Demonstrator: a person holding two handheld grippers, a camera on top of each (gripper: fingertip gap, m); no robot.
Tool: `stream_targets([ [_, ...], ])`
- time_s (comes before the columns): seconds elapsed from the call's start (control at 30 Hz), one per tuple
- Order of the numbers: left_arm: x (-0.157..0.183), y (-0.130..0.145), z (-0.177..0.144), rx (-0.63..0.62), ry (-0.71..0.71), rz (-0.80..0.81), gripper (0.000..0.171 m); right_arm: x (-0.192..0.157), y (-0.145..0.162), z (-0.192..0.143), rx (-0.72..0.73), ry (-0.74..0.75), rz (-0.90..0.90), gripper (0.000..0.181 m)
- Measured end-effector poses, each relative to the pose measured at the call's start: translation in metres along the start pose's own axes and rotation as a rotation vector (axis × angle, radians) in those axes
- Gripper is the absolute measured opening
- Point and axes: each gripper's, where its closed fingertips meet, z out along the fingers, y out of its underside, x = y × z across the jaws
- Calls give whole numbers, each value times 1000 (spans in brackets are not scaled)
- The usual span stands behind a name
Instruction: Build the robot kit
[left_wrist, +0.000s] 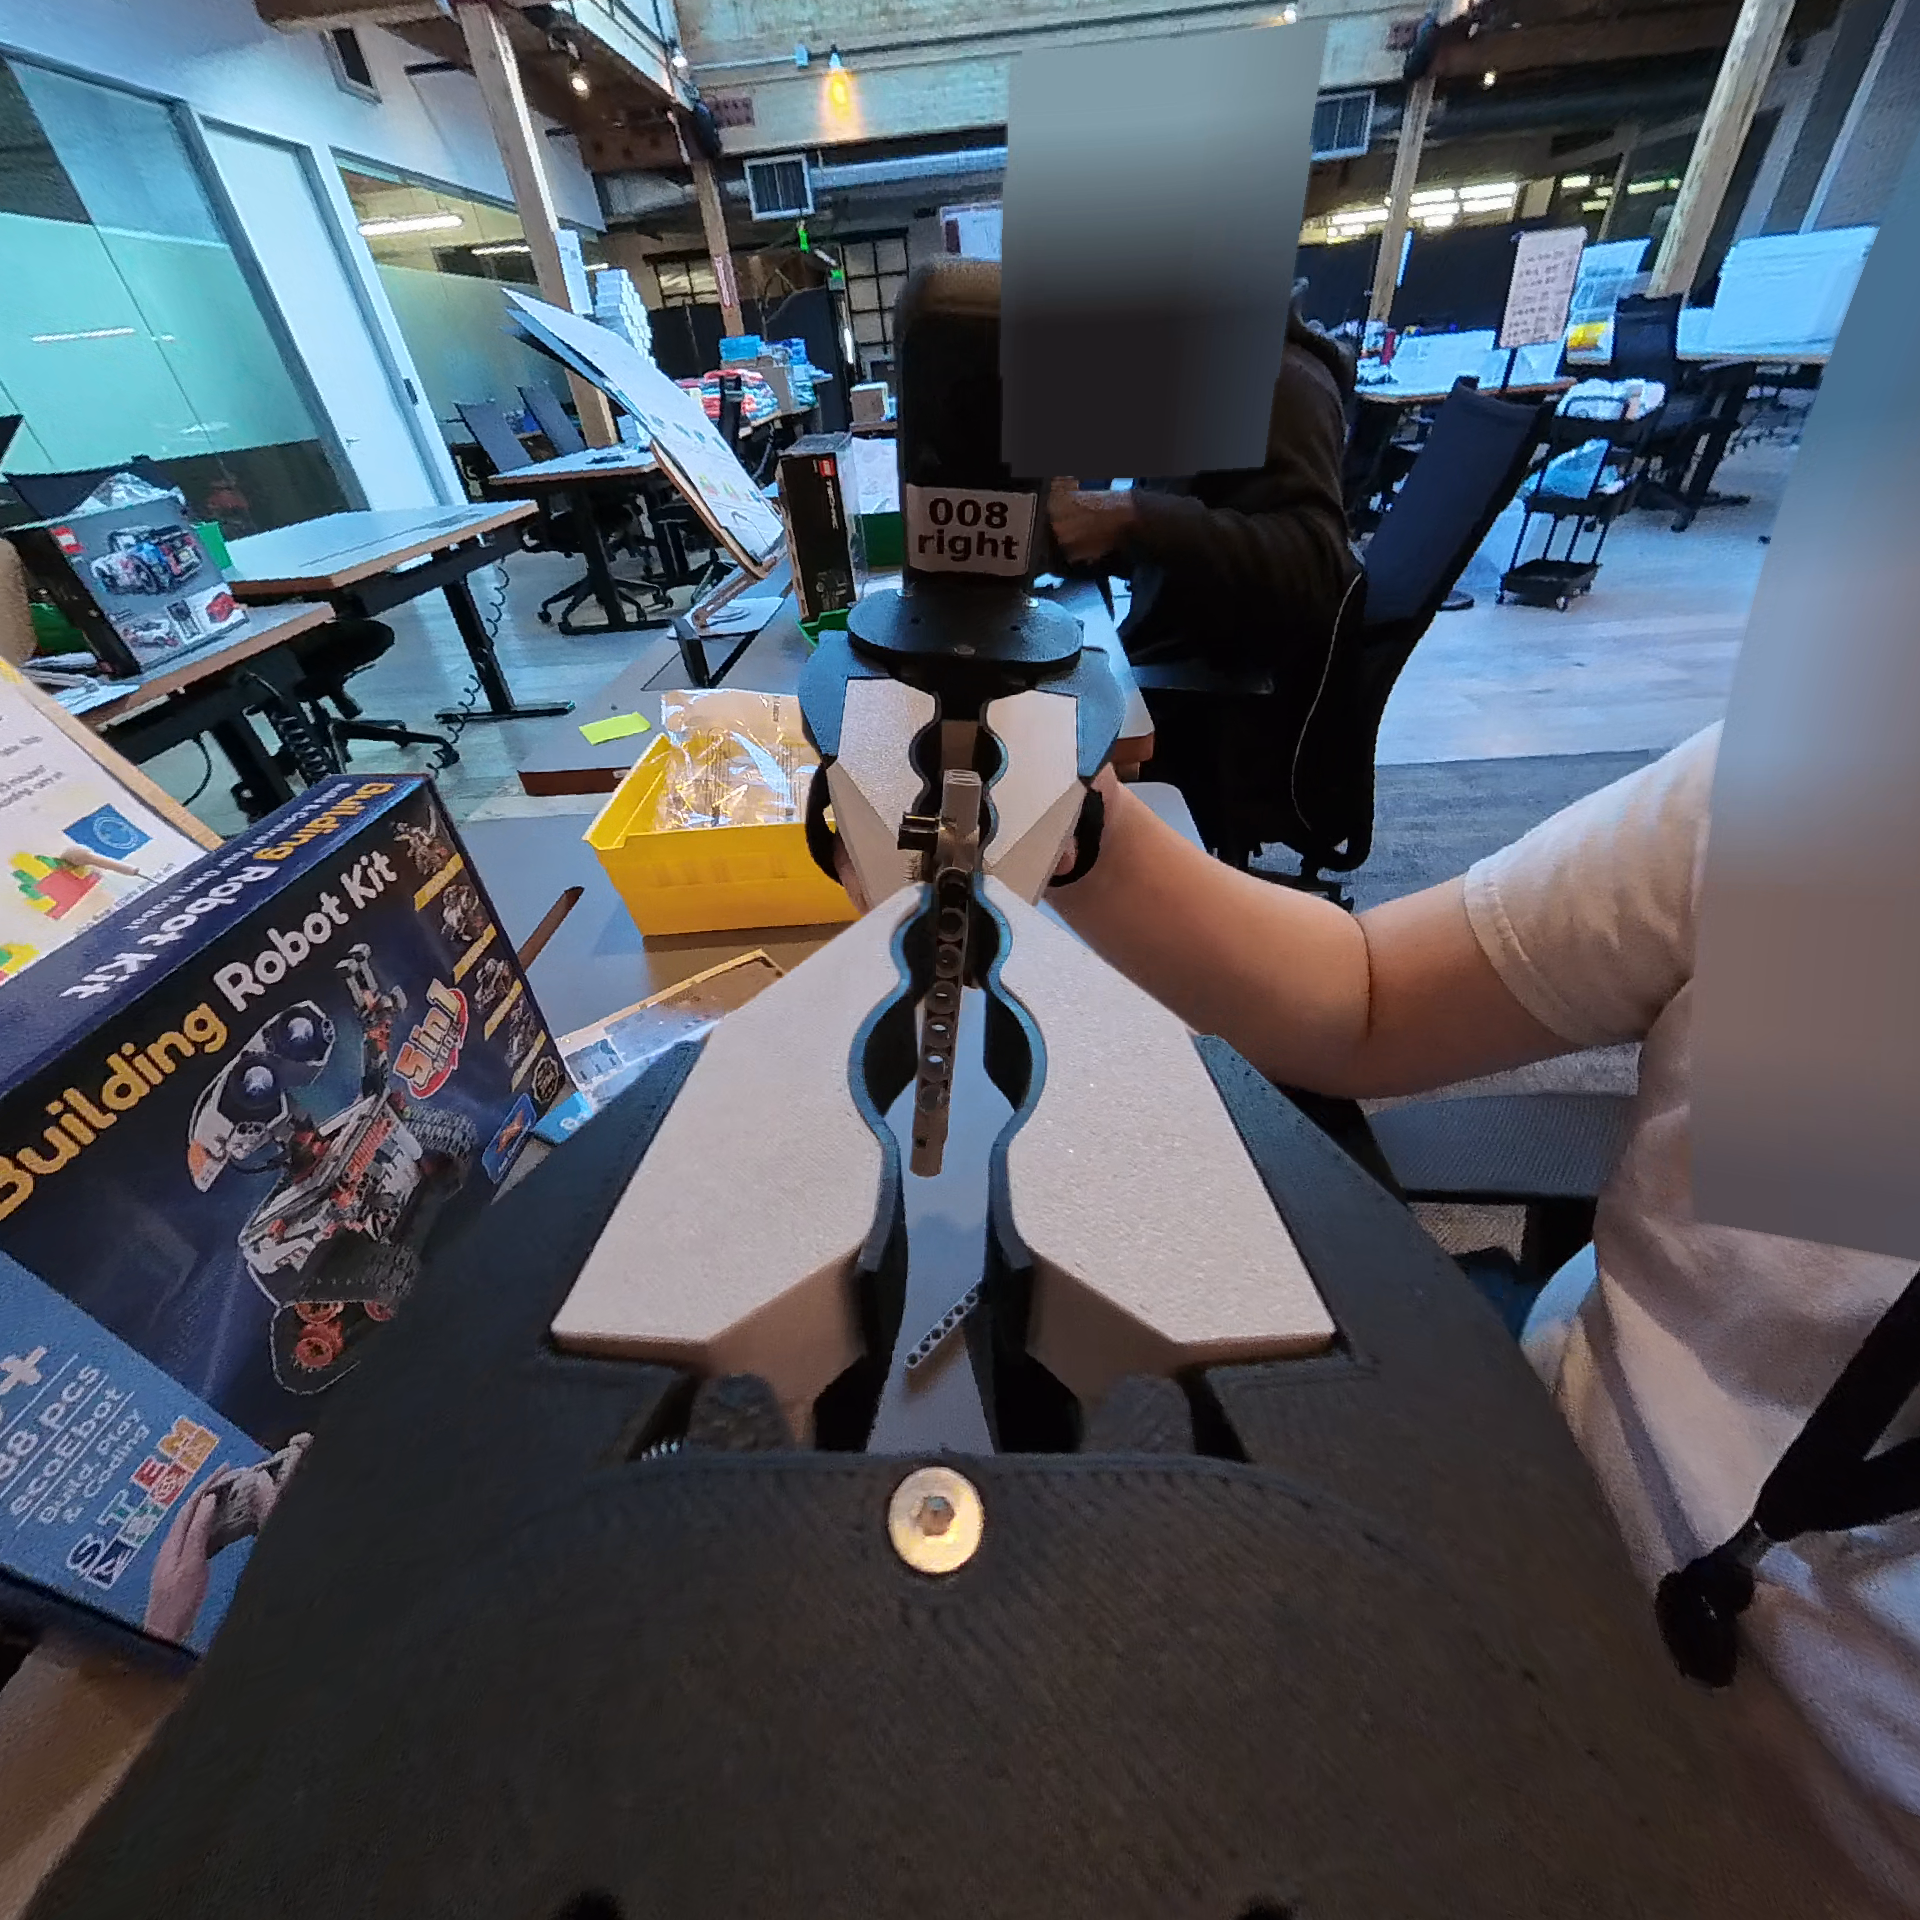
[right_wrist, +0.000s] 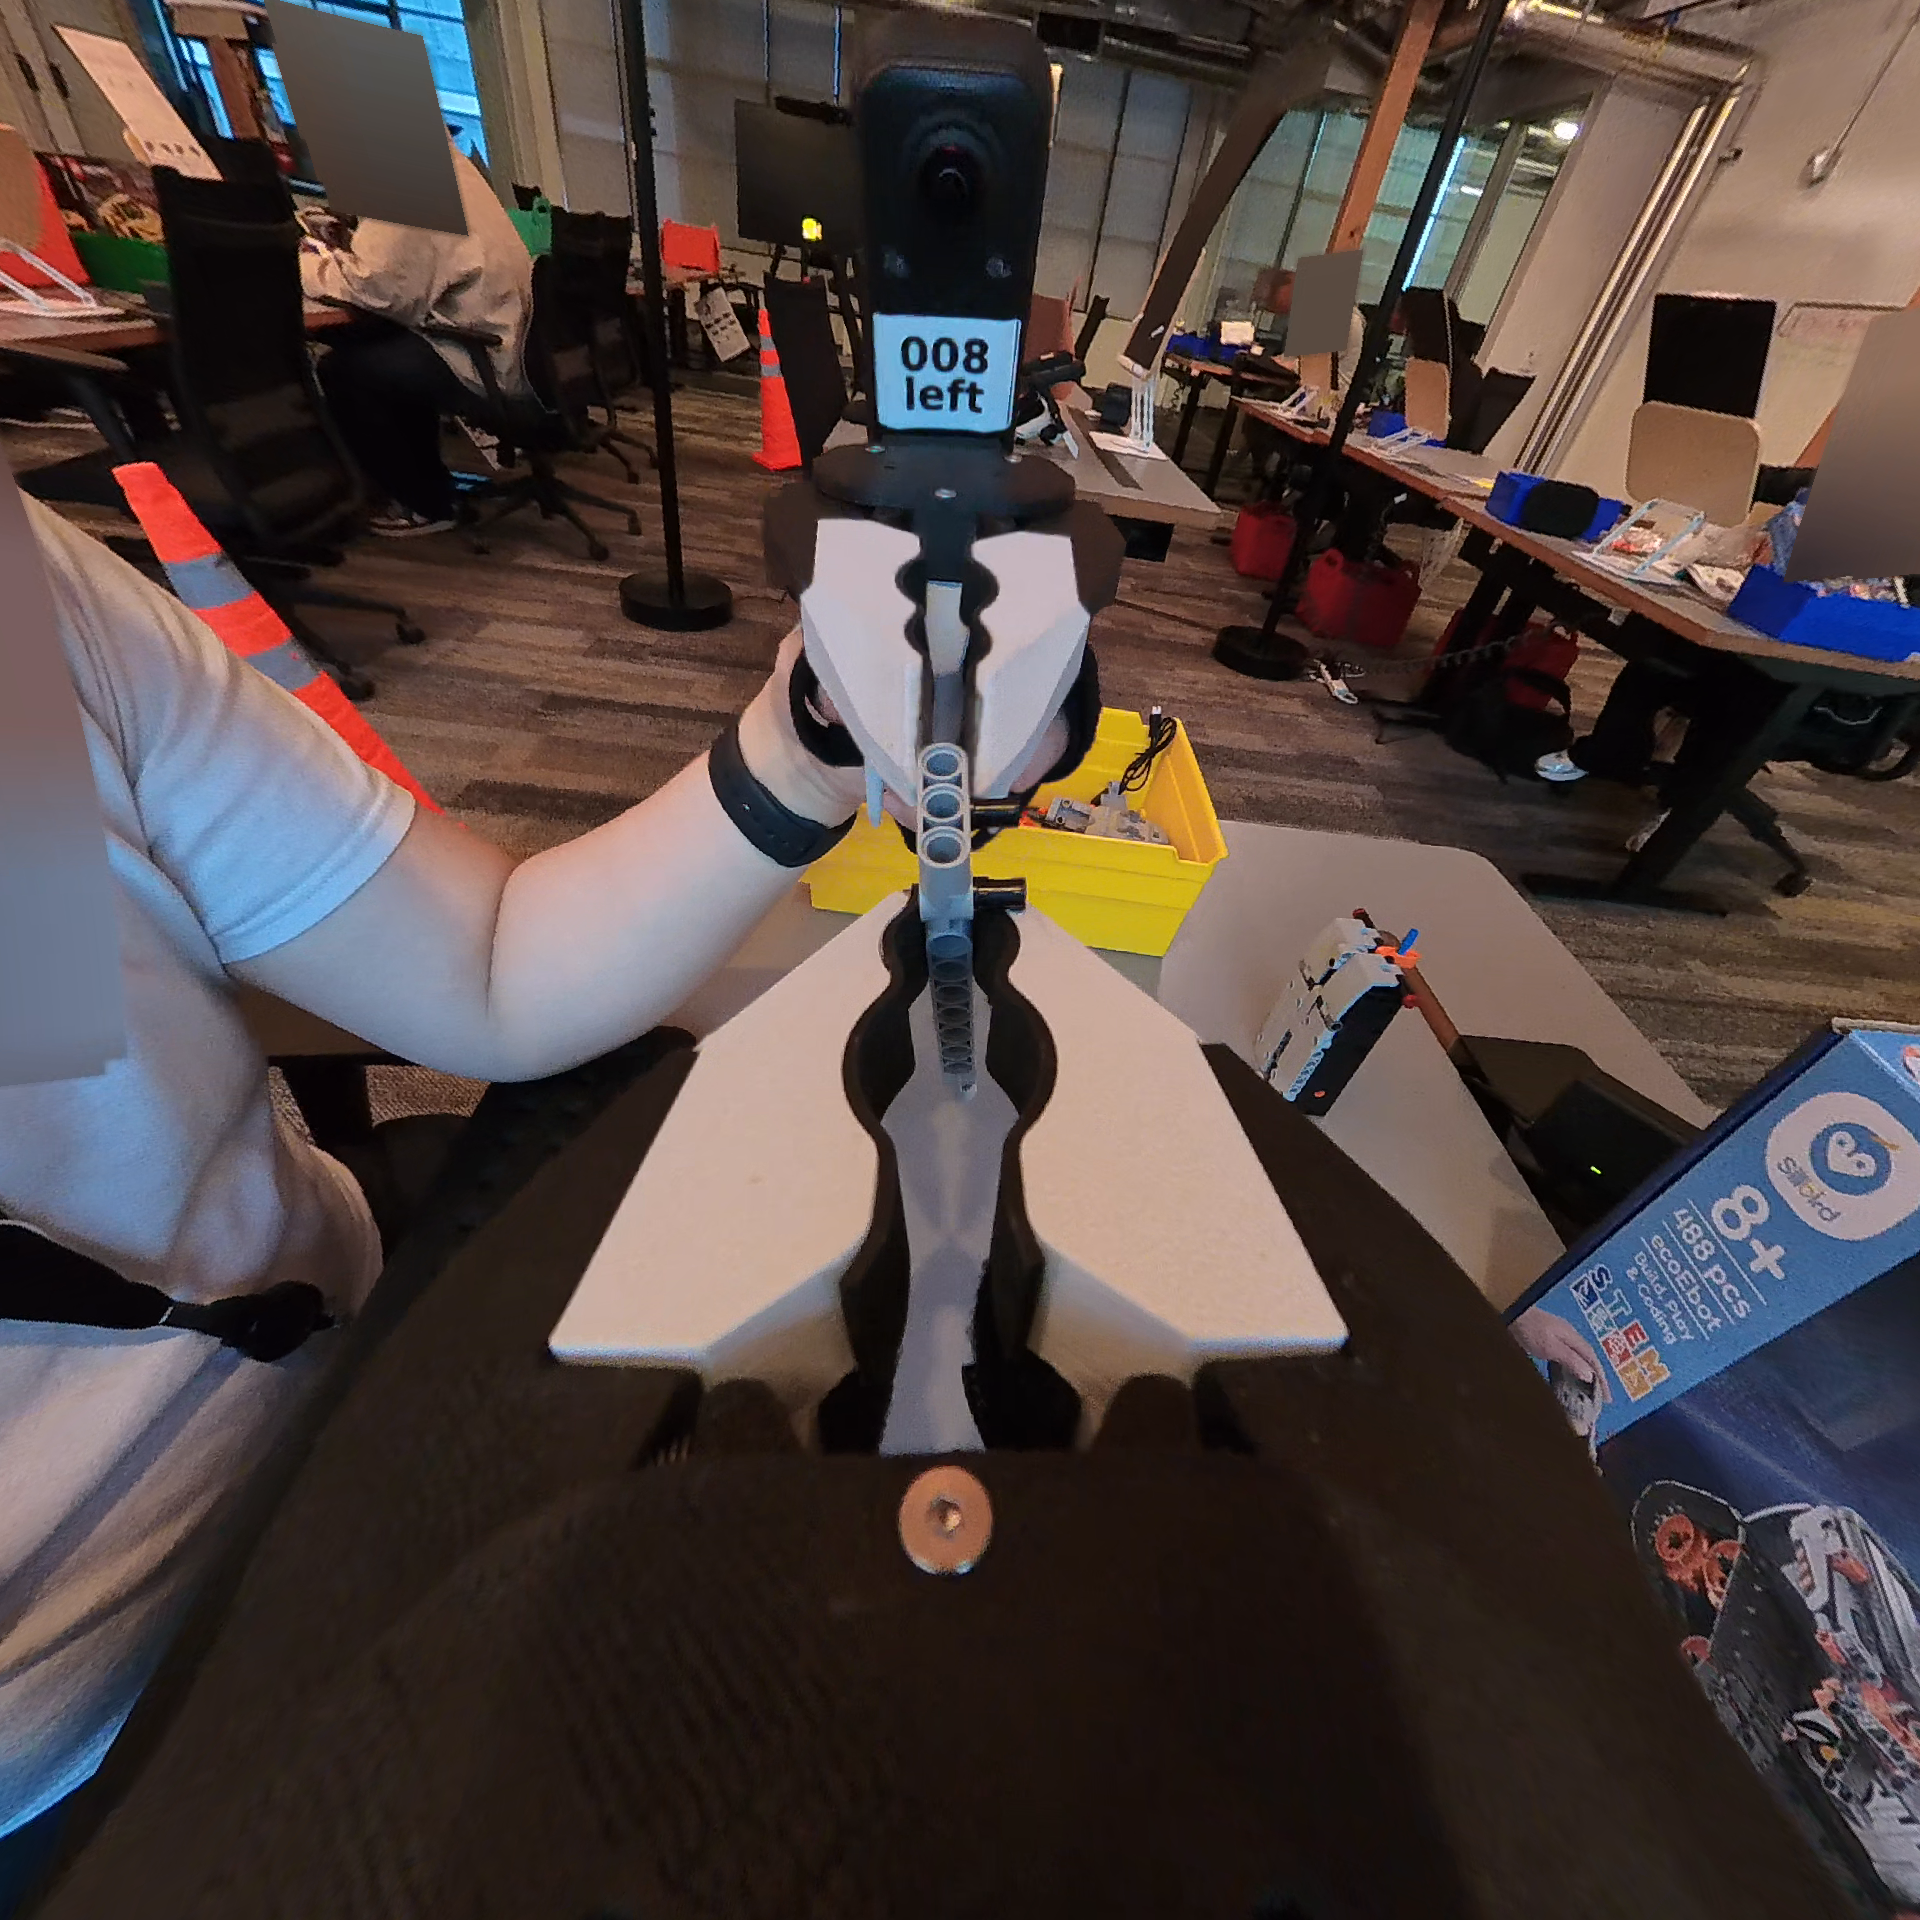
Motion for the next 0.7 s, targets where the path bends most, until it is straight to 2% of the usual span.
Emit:
stream_targets([
  [0.23, 4, 5, 5, -45, -10, 88, 2, -3, 3, 0, -53, 26, -67, 7],
  [0.4, 18, 7, 2, -39, 10, 284, 2, -9, 0, -1, -159, 176, -433, 7],
  [0.7, 19, 10, 3, -79, -104, 454, 3, -4, -1, -6, -309, 385, -809, 6],
])
